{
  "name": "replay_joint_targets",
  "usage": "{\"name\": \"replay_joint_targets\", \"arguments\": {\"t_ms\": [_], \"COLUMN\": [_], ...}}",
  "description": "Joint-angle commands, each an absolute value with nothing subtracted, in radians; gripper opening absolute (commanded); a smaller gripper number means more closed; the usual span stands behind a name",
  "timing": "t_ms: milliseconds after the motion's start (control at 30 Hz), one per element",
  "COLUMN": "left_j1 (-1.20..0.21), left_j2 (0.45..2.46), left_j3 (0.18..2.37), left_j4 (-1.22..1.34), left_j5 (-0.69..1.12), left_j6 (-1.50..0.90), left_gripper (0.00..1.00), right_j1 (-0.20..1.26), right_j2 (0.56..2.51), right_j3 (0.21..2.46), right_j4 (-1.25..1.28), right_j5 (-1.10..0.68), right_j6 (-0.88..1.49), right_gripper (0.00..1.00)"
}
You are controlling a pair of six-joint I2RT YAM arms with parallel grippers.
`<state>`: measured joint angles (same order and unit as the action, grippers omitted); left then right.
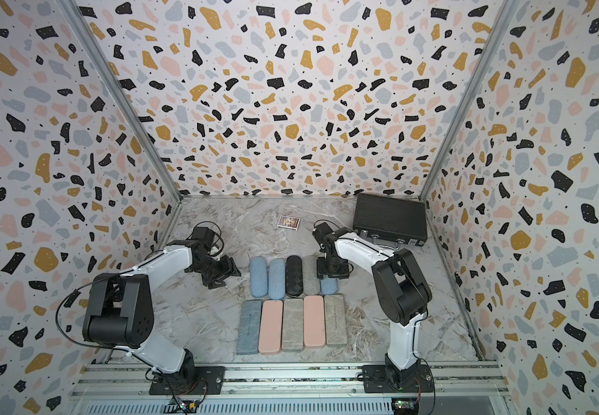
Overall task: Close the glasses case
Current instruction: Move the glasses case to the center of the board, then reset both arms
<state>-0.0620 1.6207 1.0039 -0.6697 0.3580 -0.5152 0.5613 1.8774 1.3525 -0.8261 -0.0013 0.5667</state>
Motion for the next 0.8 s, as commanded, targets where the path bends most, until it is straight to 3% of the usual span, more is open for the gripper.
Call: {"name": "replay_joint_targets", "arguments": {"t_ms": [0,400,667,700,733,767], "left_j1": [-0.064,-0.064,-0.064,-0.064,-0.064,-0.064], "left_j2": [1.608,1.539,1.468,1.456,1.447,1.434], "left_j3": [1.057,1.086,1.063,1.059,1.055,1.053], "left_j4": [-0.67,-0.705,-0.672,-0.662,-0.657,-0.652], "left_j5": [0.374,0.312,0.219,0.206,0.193,0.175], "left_j6": [-0.502,-0.486,-0.477,-0.48,-0.48,-0.48], "left_gripper": [0.68,0.68,0.73,0.79,1.0,0.99], "right_j1": [0.566,0.556,0.528,0.525,0.523,0.521], "right_j2": [1.796,1.63,1.459,1.434,1.409,1.381], "right_j3": [1.366,1.393,1.316,1.301,1.285,1.261], "right_j4": [-0.874,-0.913,-0.913,-0.912,-0.908,-0.897], "right_j5": [0.063,0.186,0.335,0.356,0.375,0.394], "right_j6": [0.59,0.578,0.545,0.544,0.543,0.54], "right_gripper": [0.7,0.75,0.78,0.78,0.78,0.79]}}
